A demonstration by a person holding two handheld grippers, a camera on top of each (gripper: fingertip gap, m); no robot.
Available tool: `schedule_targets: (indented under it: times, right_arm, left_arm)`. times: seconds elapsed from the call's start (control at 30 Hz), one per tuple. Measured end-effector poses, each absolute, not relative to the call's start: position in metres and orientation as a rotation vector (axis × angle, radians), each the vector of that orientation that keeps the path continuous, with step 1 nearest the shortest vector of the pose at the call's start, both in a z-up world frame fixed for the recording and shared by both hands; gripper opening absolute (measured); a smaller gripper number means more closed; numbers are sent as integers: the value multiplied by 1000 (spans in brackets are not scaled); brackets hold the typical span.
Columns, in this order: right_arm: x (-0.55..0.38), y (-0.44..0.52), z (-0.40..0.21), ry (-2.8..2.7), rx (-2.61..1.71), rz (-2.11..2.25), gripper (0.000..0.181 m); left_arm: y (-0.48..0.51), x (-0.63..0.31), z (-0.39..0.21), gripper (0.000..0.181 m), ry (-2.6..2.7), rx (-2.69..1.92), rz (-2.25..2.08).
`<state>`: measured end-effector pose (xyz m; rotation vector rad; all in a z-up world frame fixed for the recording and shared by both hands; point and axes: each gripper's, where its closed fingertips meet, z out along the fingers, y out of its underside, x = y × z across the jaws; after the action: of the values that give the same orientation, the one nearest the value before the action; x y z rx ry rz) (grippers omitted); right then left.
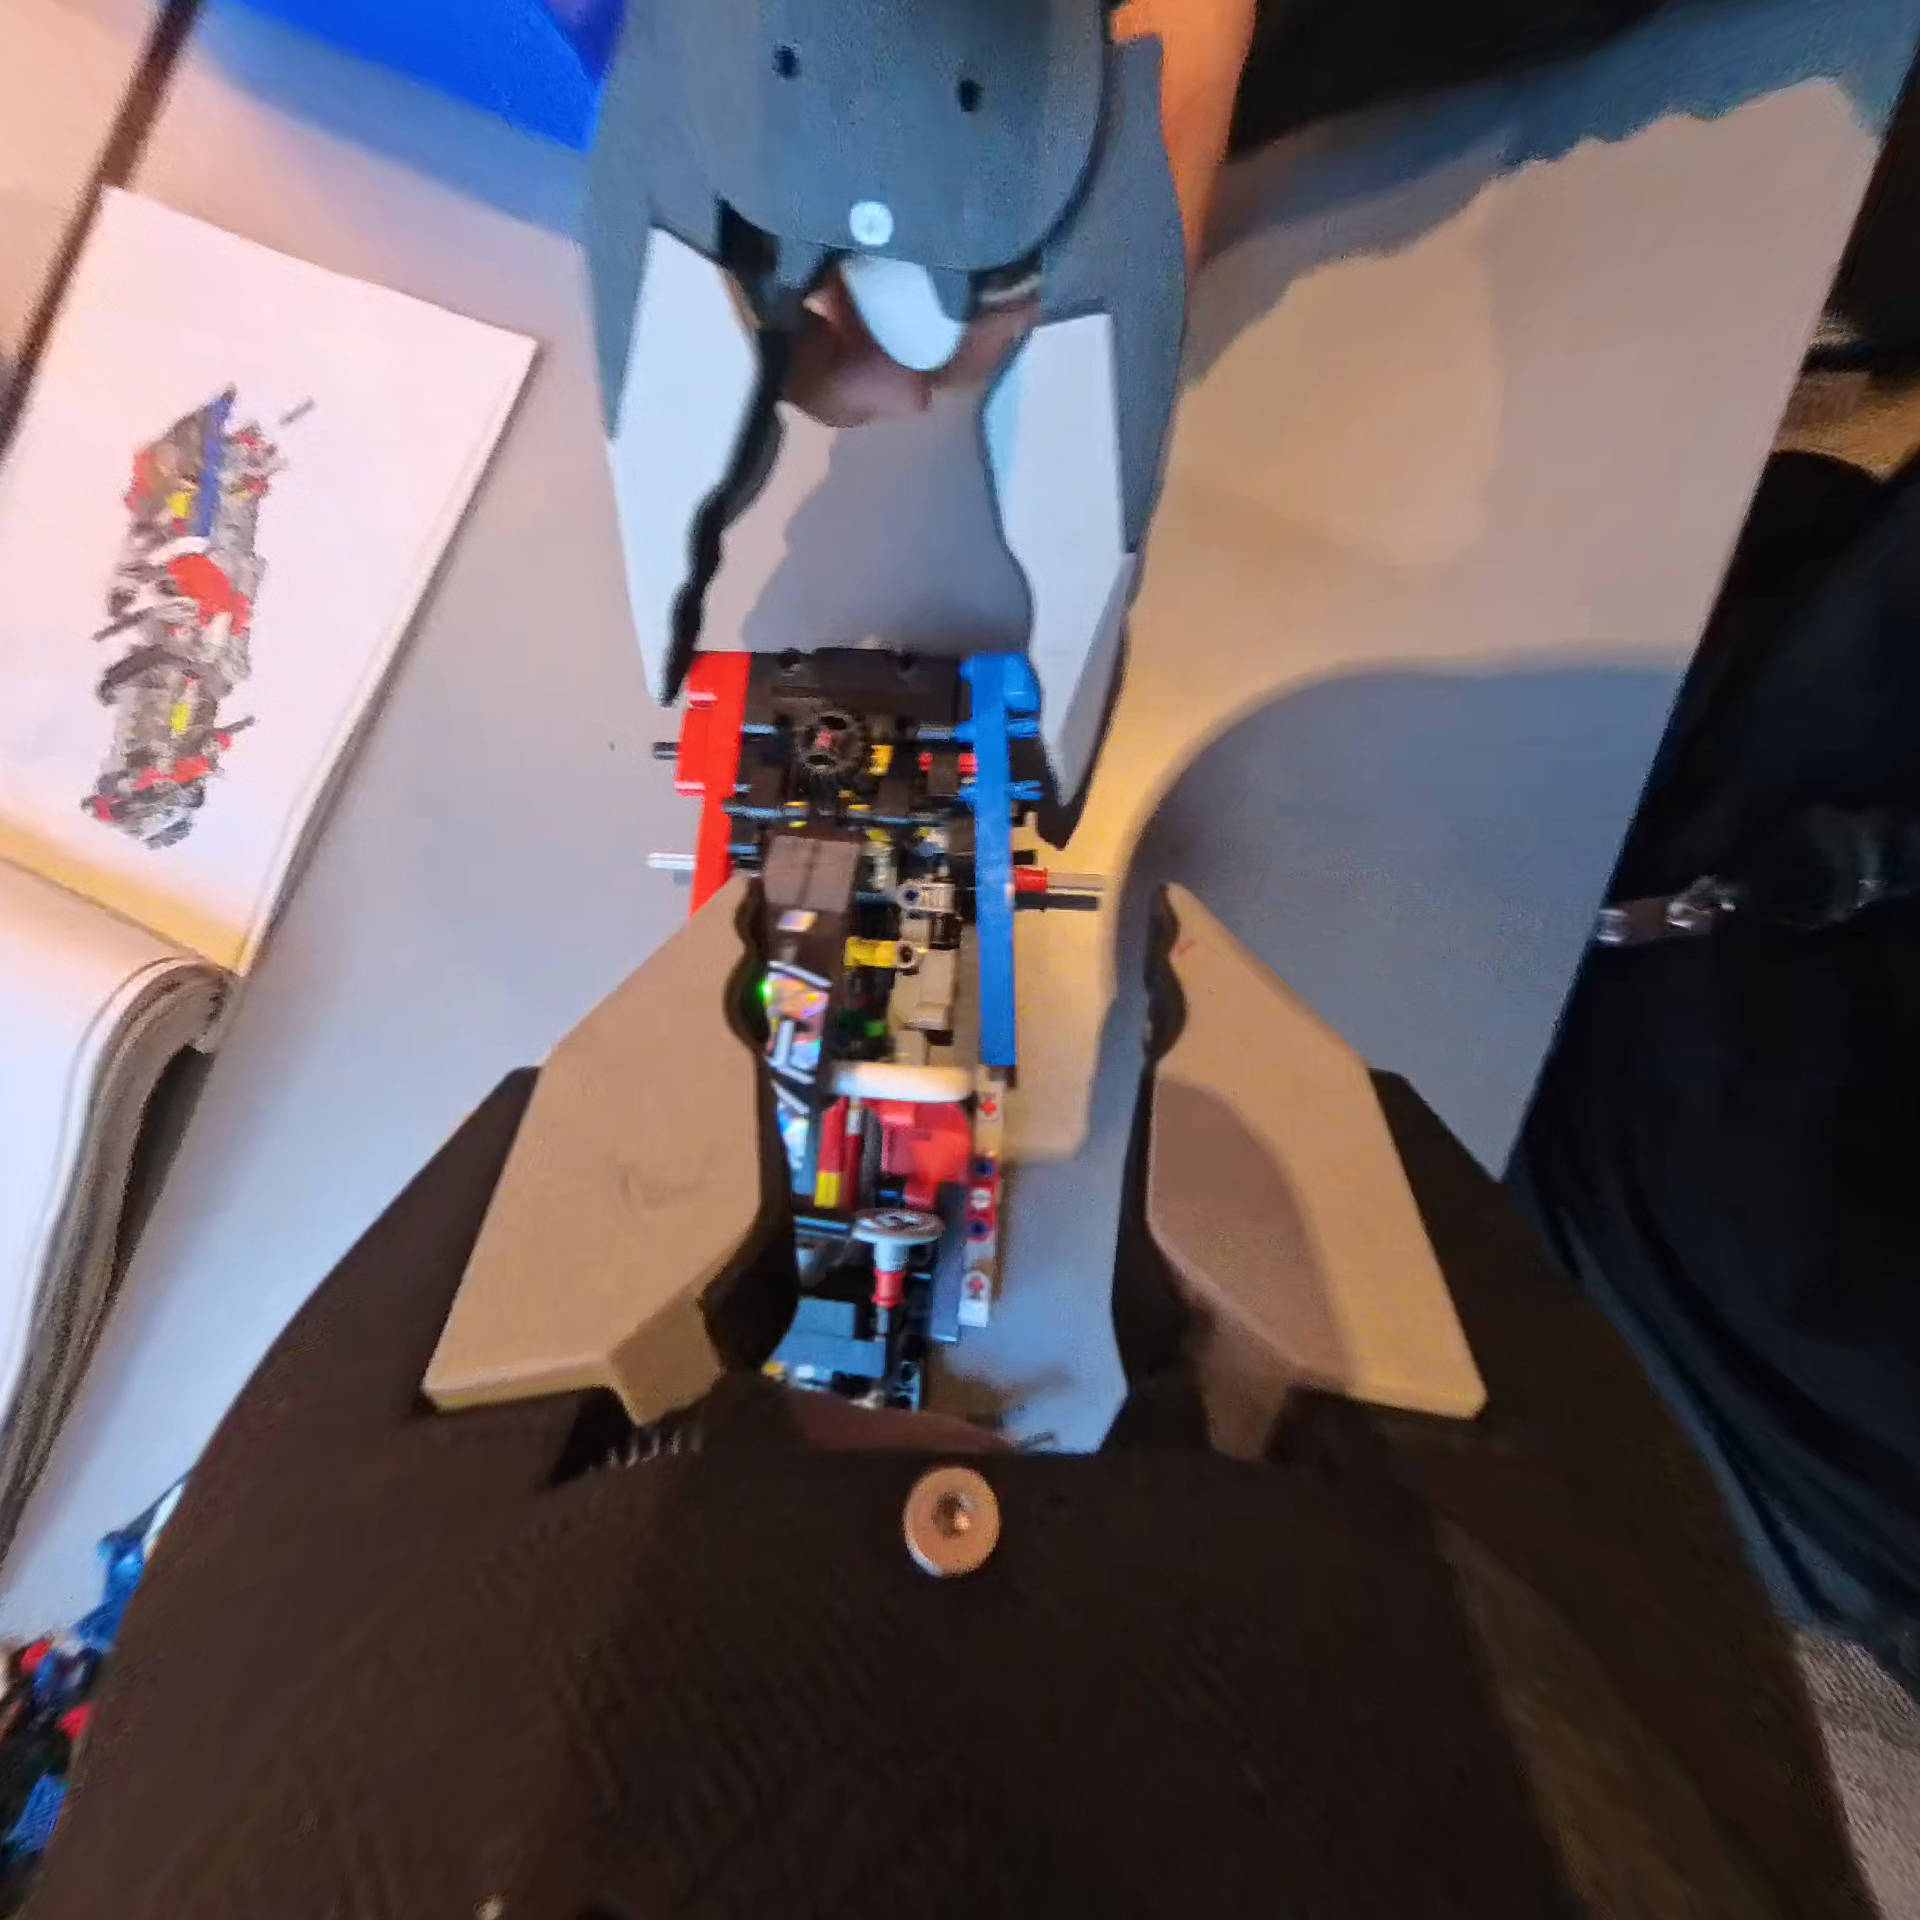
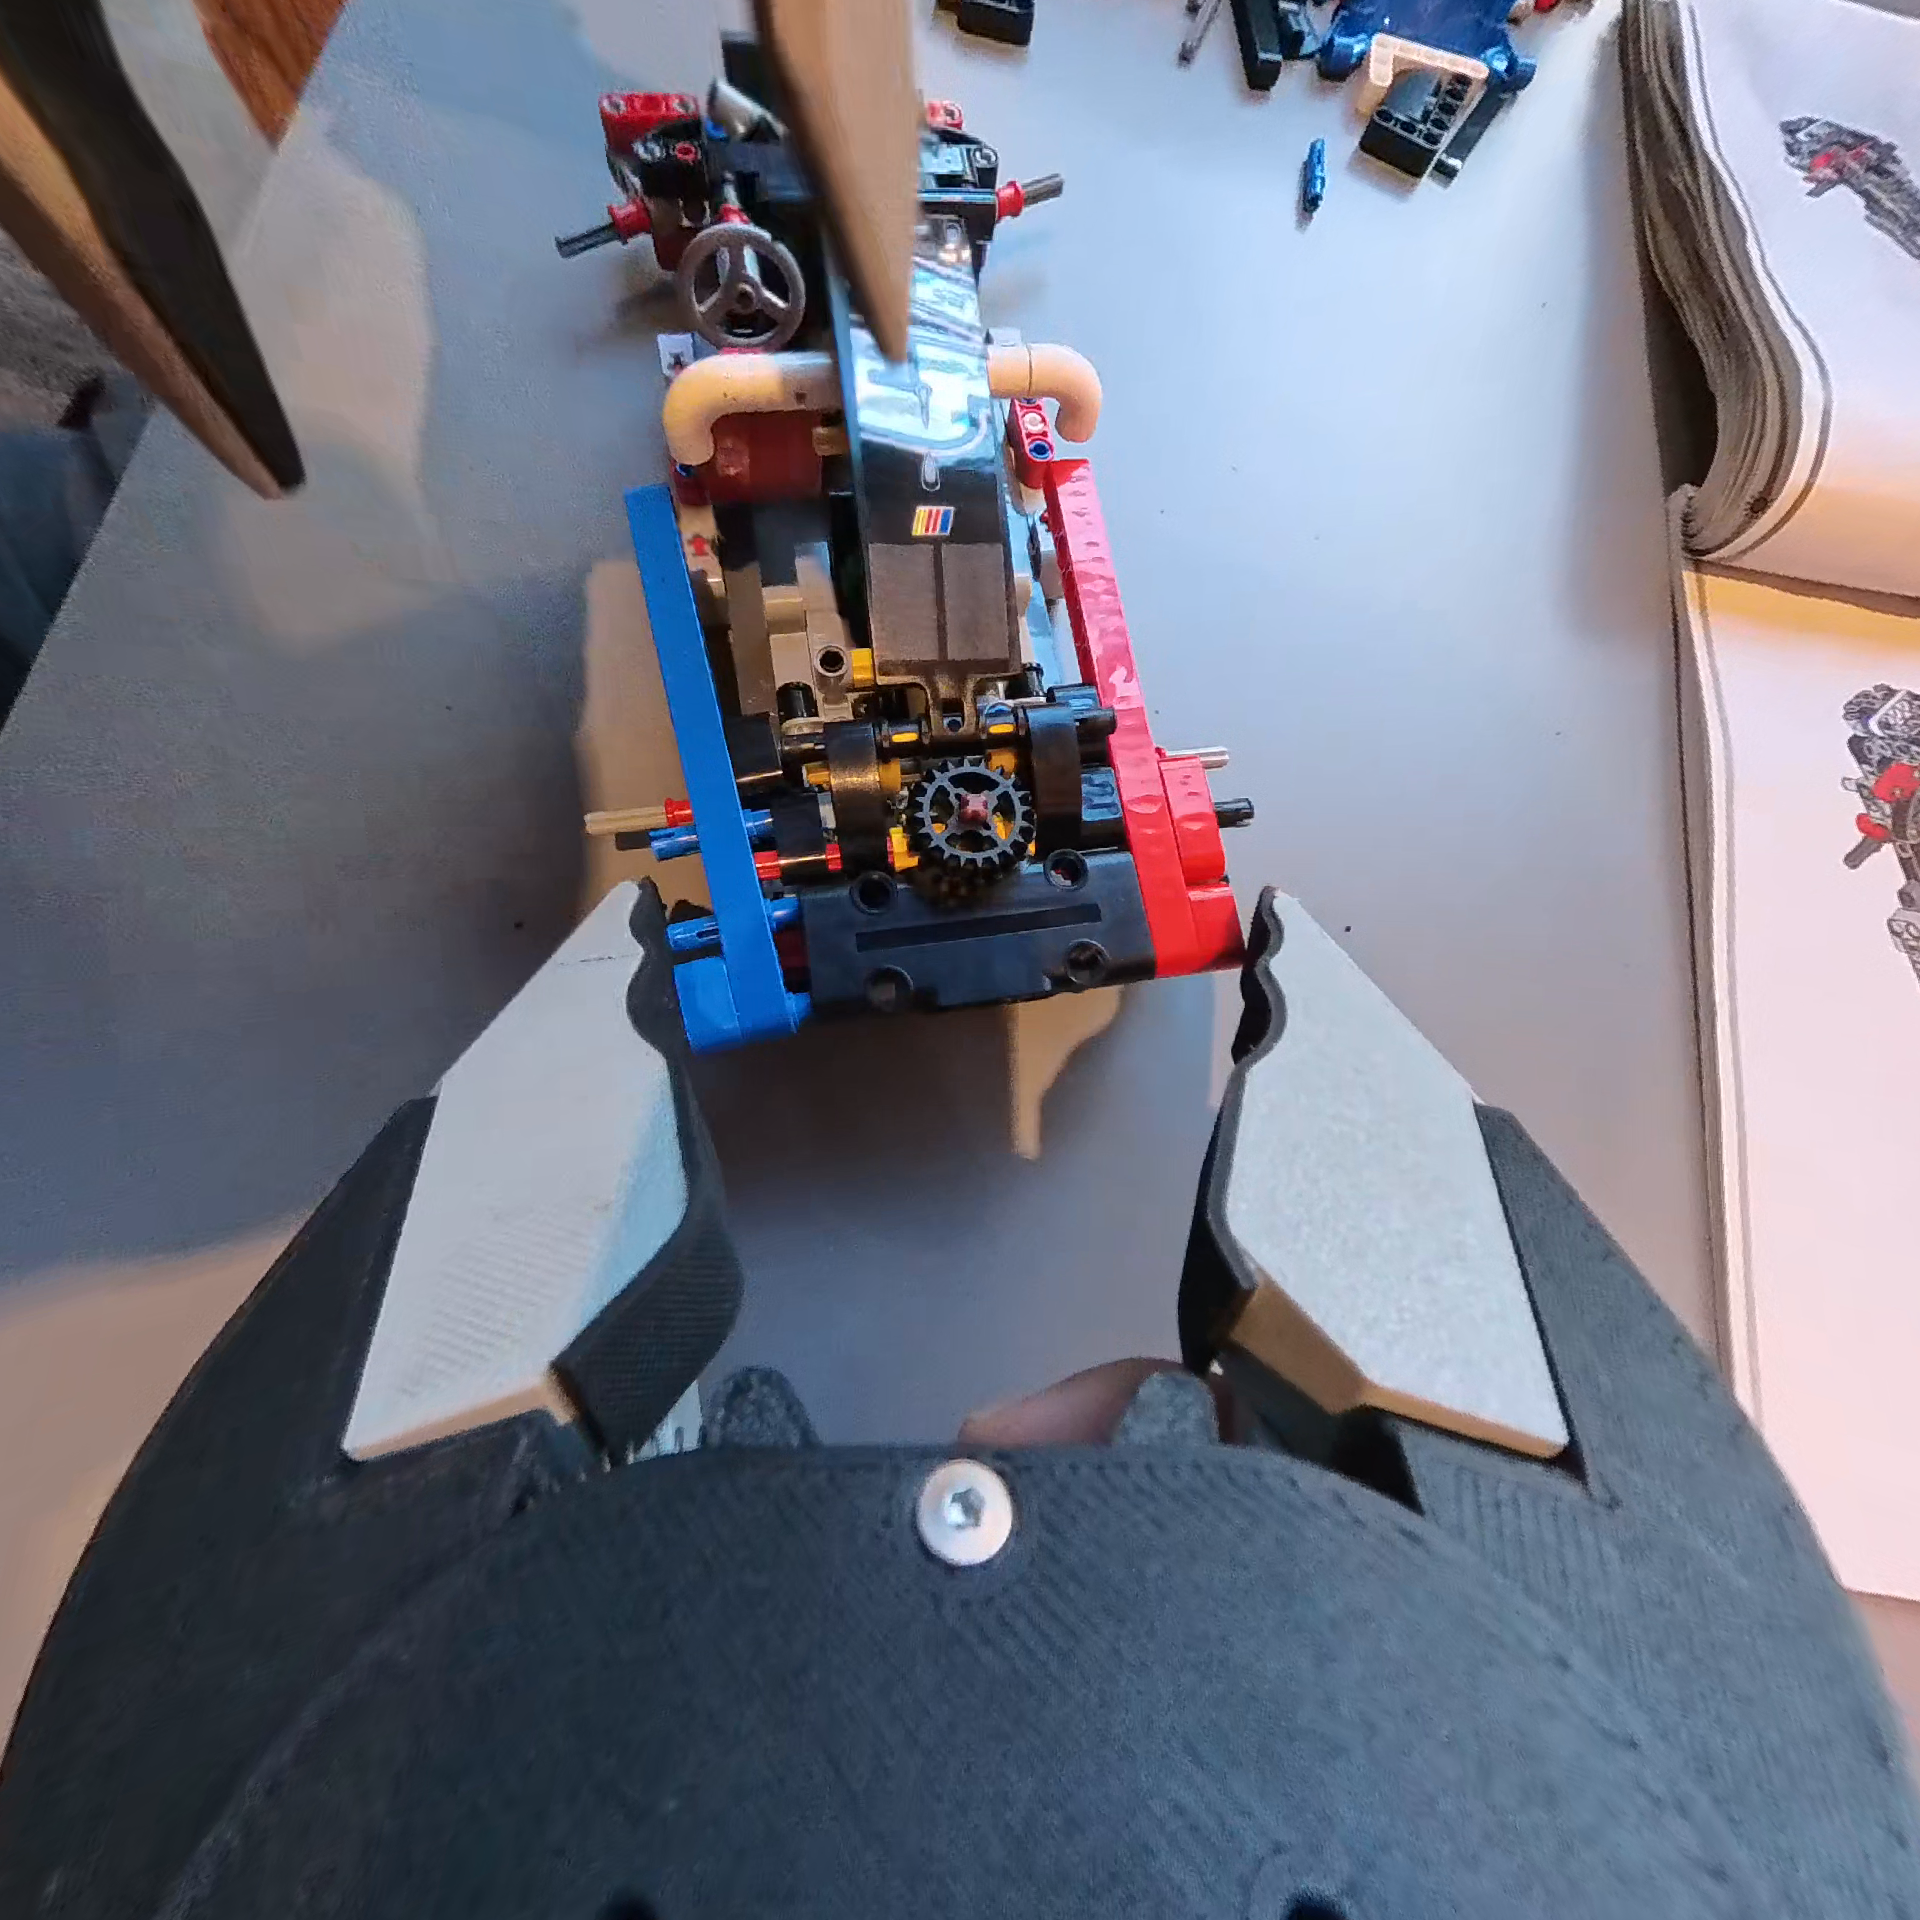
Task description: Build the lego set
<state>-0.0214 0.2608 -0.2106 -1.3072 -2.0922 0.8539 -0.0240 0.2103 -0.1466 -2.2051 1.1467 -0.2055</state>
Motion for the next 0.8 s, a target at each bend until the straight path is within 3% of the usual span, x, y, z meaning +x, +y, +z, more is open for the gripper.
schedule_targets:
  times: [0.17,0.47,0.53,0.6,0.8]
  right_arm:
    - [-21,261,-212,-2112,-1310,864,108]
    - [-25,259,-213,-2121,-1316,998,110]
    - [-25,258,-213,-2120,-1312,999,110]
    - [-25,257,-213,-2119,-1296,1005,110]
    - [-27,256,-214,-2109,-1284,1015,110]
  left_arm:
    - [231,-45,-183,92,1178,-2322,-3]
    - [233,-52,-216,99,1360,-2441,96]
    - [231,-54,-222,108,1397,-2450,142]
    - [235,-55,-221,98,1377,-2431,176]
    - [237,-55,-217,90,1342,-2441,84]
